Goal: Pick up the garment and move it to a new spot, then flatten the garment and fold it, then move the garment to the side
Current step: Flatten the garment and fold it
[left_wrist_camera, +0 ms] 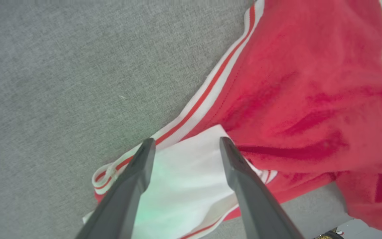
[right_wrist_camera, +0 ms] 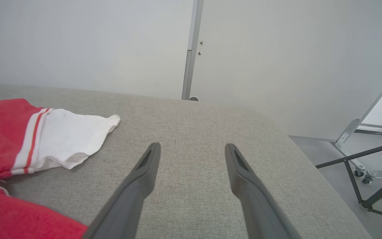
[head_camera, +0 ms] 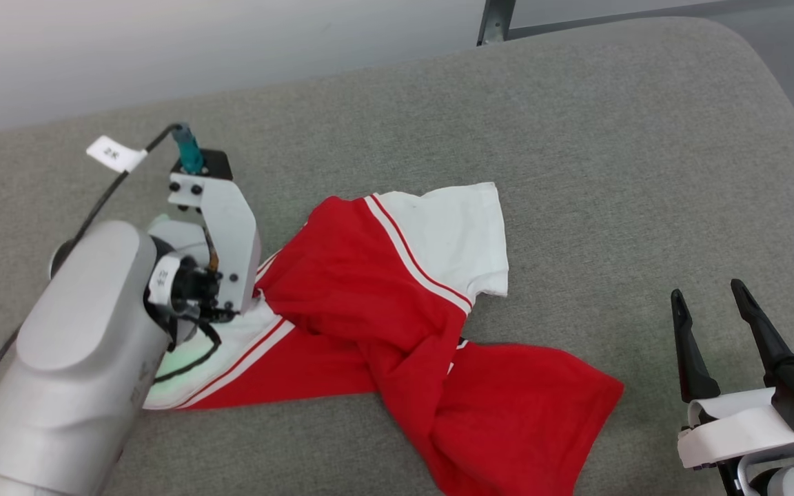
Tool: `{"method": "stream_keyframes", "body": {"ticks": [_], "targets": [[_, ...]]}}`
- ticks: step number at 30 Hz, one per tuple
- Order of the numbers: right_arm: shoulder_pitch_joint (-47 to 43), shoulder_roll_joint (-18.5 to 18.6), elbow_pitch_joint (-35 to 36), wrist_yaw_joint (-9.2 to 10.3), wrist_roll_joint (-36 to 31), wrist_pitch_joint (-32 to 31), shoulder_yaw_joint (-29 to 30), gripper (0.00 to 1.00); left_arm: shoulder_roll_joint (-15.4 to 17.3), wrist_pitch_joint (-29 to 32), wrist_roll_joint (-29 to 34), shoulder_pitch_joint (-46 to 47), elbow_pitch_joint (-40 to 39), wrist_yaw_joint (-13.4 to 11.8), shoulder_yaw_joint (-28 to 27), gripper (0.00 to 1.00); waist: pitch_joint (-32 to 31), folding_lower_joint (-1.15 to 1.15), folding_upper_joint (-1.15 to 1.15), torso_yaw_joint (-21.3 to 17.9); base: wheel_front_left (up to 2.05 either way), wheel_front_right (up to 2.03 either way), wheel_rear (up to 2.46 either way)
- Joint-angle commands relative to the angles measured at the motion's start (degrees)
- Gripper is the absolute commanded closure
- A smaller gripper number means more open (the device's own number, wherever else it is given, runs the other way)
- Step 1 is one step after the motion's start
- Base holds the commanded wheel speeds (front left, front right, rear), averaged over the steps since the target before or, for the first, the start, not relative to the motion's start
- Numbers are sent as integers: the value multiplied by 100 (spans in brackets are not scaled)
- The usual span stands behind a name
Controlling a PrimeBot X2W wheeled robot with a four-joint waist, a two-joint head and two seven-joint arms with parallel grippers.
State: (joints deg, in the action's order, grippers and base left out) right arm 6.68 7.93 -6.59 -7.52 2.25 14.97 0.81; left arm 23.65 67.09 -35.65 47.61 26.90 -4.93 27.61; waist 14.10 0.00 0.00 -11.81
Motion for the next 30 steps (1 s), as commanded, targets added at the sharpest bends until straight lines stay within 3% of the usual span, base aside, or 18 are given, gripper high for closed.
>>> {"method": "stream_keyframes", "body": {"ticks": [1,13,14,15,17,19,20,30], "targets": [[39,-35,16,6,-35,32,4,0,-21,20,40,66,29,-43,-2,0,7,0,0,-15,0,0,0],[61,-105,-10,6,-47,32,25,0,-12,808,42,-52,202,-499,175,0,70,0,0,-37,0,0,0],[64,-112,-11,6,-43,32,31,0,5,884,46,-74,195,-553,185,5,75,0,0,-35,0,0,0],[63,-116,-9,6,-43,32,35,0,15,968,44,-105,176,-601,200,20,77,0,0,-32,0,0,0],[54,-124,-14,6,-45,32,42,0,31,1105,31,-138,93,-679,221,41,79,0,0,-21,0,0,0],[51,-132,-21,6,-47,32,44,0,52,1204,9,-172,5,-697,248,69,79,0,0,-10,0,0,0],[55,-136,-23,6,-46,32,44,0,56,1226,-21,-197,-51,-721,228,97,81,0,0,-5,0,0,0],[44,-119,-80,6,-86,32,86,0,95,1173,-124,-150,-657,-709,138,100,-12,0,0,120,0,0,0]]}}
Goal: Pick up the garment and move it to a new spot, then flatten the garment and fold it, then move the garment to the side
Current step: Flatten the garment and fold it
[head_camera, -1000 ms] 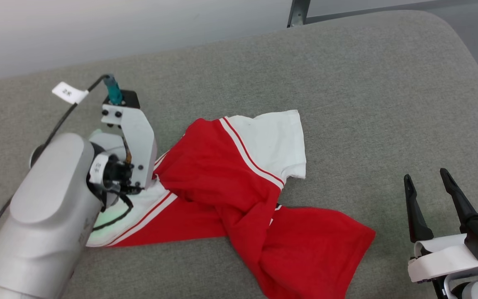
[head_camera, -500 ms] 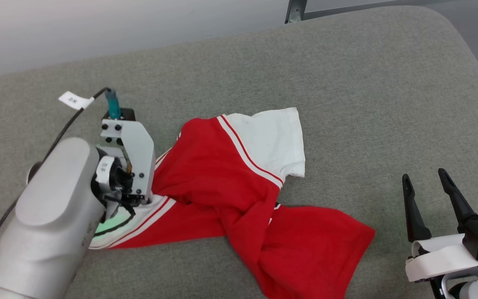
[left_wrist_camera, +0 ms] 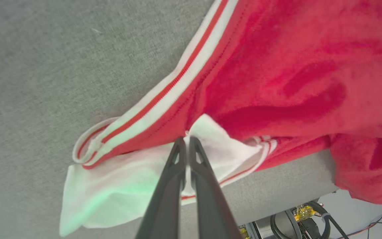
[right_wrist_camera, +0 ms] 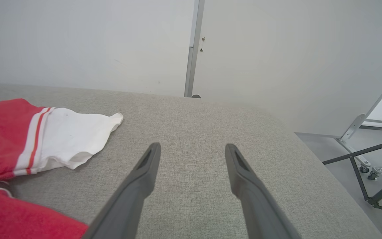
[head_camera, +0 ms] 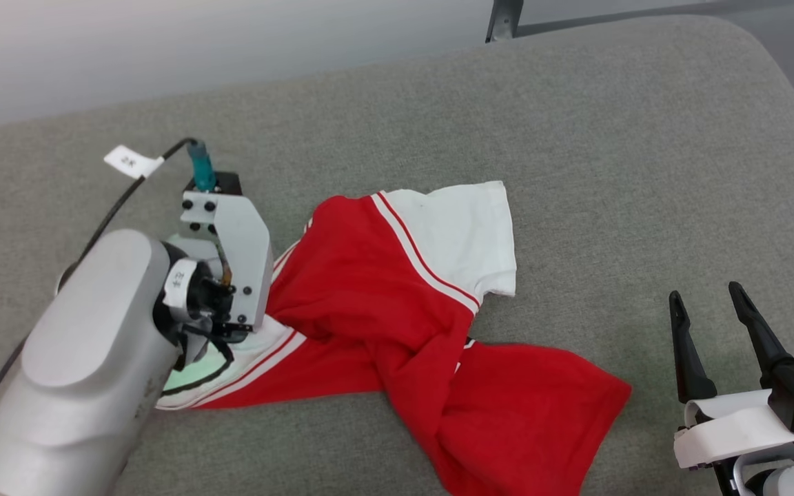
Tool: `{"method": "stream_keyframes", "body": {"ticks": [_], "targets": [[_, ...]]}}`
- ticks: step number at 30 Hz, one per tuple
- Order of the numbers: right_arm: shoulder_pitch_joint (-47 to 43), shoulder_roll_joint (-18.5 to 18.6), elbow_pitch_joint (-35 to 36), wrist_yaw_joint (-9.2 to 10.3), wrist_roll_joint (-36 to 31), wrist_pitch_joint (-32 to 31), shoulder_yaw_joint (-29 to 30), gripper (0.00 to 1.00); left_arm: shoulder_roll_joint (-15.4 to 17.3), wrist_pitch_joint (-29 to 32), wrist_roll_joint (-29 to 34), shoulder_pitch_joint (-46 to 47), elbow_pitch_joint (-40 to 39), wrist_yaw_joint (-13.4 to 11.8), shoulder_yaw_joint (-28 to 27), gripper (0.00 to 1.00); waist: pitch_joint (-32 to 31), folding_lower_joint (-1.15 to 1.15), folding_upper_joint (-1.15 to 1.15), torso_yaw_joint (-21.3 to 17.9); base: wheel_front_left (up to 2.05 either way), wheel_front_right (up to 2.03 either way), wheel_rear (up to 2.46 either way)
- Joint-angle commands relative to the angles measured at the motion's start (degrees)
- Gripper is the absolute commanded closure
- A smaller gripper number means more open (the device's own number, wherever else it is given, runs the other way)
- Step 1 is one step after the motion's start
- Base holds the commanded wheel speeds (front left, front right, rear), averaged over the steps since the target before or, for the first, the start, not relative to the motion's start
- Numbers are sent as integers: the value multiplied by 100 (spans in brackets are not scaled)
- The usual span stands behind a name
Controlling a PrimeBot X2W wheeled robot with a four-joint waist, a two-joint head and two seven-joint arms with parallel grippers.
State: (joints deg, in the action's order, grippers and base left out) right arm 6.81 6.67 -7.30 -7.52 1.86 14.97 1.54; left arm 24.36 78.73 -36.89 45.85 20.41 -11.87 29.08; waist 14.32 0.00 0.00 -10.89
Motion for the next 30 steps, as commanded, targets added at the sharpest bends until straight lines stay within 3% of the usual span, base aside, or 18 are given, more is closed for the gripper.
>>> {"method": "stream_keyframes", "body": {"ticks": [1,7,16,18,21,22,24,26,27,28,30], "targets": [[16,12,-15,6,-55,32,19,0,44,33,-16,24,-102,-19,-12,100,-58,0,0,46,0,0,0],[-74,32,-33,6,-67,32,41,0,243,328,-101,-274,-972,-94,16,100,-204,0,0,163,0,0,0],[-136,50,-40,6,-64,32,71,0,600,740,-246,-1222,-2612,-484,72,100,-272,0,0,378,0,0,0],[-119,50,-41,6,-50,31,52,0,591,731,-299,-1432,-2796,-557,71,100,-270,0,0,419,0,0,0],[-73,54,-59,6,-38,32,31,0,570,501,-330,-1639,-2769,-464,87,100,-265,0,0,460,0,0,0],[-55,52,-64,6,-33,32,24,0,525,342,-350,-1667,-2717,-408,64,78,-266,0,0,471,0,0,0],[-29,57,-77,6,-28,32,3,0,501,120,-343,-1708,-2492,-340,17,76,-270,0,0,483,0,0,0],[-19,64,-85,6,-26,31,-3,0,490,-67,-316,-1631,-2330,-233,-11,32,-282,0,0,497,0,0,0],[-18,69,-90,6,-27,32,-8,0,483,-135,-320,-1578,-2260,-189,-34,21,-291,0,0,500,0,0,0],[-21,76,-95,6,-24,32,-8,0,478,-190,-333,-1533,-2217,-150,-56,3,-302,0,0,504,0,0,0],[-41,87,-108,6,-22,32,-6,0,440,-261,-414,-1485,-2172,-115,-125,0,-335,0,0,512,0,0,0]]}}
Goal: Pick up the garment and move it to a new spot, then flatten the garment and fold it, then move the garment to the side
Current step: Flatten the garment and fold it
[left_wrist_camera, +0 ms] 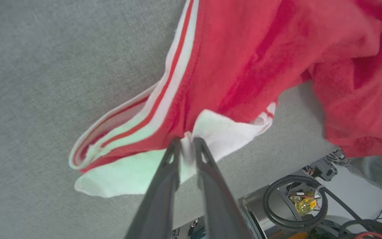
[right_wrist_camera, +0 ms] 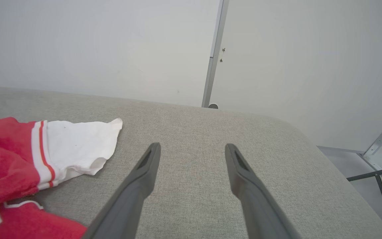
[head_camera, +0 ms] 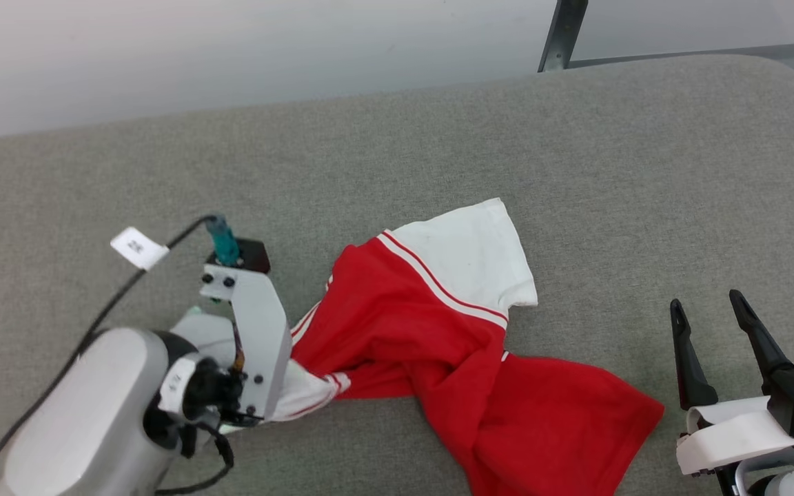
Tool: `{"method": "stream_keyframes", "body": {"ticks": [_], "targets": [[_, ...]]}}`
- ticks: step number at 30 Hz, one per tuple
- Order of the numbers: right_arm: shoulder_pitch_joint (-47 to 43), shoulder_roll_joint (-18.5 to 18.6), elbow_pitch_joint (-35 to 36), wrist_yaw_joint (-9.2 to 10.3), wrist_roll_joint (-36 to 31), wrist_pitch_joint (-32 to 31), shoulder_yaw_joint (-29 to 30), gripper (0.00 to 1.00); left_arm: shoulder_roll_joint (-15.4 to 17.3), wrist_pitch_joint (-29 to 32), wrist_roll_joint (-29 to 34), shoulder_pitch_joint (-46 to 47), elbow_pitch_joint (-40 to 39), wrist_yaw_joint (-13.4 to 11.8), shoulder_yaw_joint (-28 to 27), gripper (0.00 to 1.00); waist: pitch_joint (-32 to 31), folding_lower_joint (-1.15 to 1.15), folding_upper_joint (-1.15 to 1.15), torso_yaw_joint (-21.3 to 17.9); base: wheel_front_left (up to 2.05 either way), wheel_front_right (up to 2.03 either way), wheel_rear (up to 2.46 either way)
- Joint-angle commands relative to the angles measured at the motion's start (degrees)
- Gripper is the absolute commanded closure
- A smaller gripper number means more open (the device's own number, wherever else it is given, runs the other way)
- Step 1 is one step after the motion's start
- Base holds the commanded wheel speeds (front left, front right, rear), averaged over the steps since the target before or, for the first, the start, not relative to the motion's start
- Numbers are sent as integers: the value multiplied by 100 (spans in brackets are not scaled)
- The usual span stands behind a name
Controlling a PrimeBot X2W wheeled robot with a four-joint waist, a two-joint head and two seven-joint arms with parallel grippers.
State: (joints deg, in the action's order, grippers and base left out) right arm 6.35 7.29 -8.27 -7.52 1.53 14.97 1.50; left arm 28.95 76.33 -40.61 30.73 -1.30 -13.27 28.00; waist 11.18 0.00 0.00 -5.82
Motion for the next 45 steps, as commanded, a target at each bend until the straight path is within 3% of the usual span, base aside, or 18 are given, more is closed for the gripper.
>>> {"method": "stream_keyframes", "body": {"ticks": [1,7,10,22,29,37,45], "targets": [[-13,29,-16,6,12,32,-5,0,-25,-59,-62,51,0,36,-51,0,-45,0,0,5,0,0,0],[-145,45,-22,6,21,31,-16,0,16,-368,-125,-15,-79,54,-267,0,-211,0,0,34,0,0,0],[-156,79,-52,6,29,32,-93,0,13,-826,-104,-169,-176,94,-448,0,-343,0,0,62,0,0,0],[-293,480,-393,6,218,26,-396,0,-153,-3536,-237,-1383,-158,704,-1327,0,-936,0,0,543,0,0,0],[-290,658,-481,6,351,-108,-477,0,-253,-5558,86,-2153,5,1043,-1827,0,-1172,0,0,826,0,0,0],[-206,792,-451,6,468,-215,-511,0,-548,-7700,400,-2752,451,1173,-2305,0,-1247,0,0,1131,0,0,0],[-302,830,-409,6,505,-284,-408,0,-884,-8879,370,-3339,720,1137,-2703,0,-1329,0,0,1369,0,0,0]]}}
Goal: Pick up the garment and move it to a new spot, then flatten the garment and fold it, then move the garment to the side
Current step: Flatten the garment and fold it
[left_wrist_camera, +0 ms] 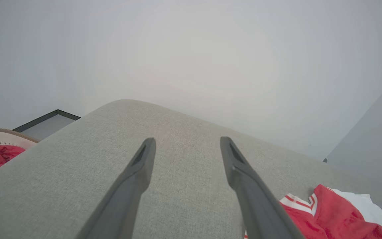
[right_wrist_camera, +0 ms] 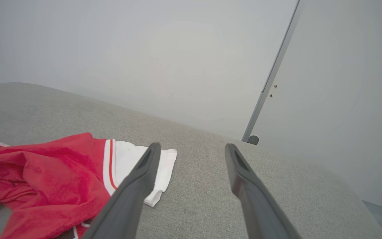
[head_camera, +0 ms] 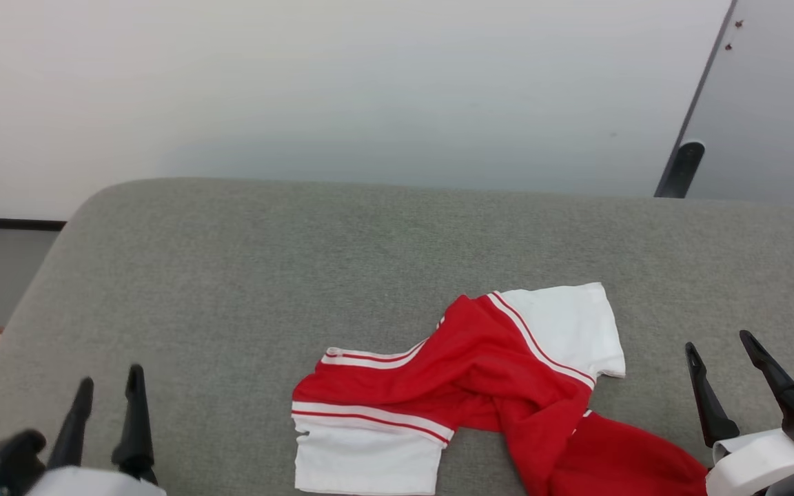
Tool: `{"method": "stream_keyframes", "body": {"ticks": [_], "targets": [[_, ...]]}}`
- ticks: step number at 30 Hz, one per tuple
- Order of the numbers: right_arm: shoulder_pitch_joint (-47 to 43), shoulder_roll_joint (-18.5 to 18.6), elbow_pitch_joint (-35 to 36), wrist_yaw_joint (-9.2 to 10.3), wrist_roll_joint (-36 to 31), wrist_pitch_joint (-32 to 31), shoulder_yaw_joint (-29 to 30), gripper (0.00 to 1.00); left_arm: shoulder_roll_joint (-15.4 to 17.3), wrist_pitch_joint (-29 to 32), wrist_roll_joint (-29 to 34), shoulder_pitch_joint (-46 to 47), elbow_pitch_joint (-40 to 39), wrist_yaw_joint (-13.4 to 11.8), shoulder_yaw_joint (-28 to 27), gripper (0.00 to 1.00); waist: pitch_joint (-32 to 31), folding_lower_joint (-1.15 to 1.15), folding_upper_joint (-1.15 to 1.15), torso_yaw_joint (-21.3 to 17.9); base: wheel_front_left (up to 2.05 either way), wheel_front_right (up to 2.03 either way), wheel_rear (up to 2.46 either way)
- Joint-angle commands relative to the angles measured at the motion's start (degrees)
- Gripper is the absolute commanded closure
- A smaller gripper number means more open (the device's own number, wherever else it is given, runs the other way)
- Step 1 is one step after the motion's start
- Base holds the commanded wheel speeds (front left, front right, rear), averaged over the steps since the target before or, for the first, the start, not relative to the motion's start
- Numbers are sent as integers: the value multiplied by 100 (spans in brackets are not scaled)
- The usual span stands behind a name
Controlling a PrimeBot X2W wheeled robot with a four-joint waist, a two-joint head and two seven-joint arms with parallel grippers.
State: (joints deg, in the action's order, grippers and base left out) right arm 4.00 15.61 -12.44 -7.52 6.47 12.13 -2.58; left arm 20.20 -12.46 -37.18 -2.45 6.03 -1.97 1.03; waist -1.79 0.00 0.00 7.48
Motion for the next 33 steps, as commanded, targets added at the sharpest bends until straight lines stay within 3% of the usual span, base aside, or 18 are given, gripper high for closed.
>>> {"method": "stream_keyframes", "body": {"ticks": [1,9,14,19,27,33], "targets": [[-90,-10,15,6,6,1,17,0,-31,-48,49,-75,3,51,0,0,-41,0,0,60,0,0,0],[-116,-65,74,6,-25,-1,91,0,-136,-224,171,-308,-18,266,-44,0,-54,0,0,127,0,0,0],[-51,-49,134,6,-57,40,169,0,-111,-257,378,-386,-87,440,33,0,-33,0,0,8,0,0,0],[-6,20,246,6,-119,2,292,0,-95,-78,202,-502,-147,659,255,0,23,0,0,-200,0,0,0],[-20,125,486,6,-159,-99,542,0,-12,1351,-481,-408,-222,822,796,0,138,0,0,-577,0,0,0],[-4,122,590,6,-134,-130,607,0,224,3210,-1033,-108,-58,459,1086,0,276,0,0,-834,0,0,0]]}}
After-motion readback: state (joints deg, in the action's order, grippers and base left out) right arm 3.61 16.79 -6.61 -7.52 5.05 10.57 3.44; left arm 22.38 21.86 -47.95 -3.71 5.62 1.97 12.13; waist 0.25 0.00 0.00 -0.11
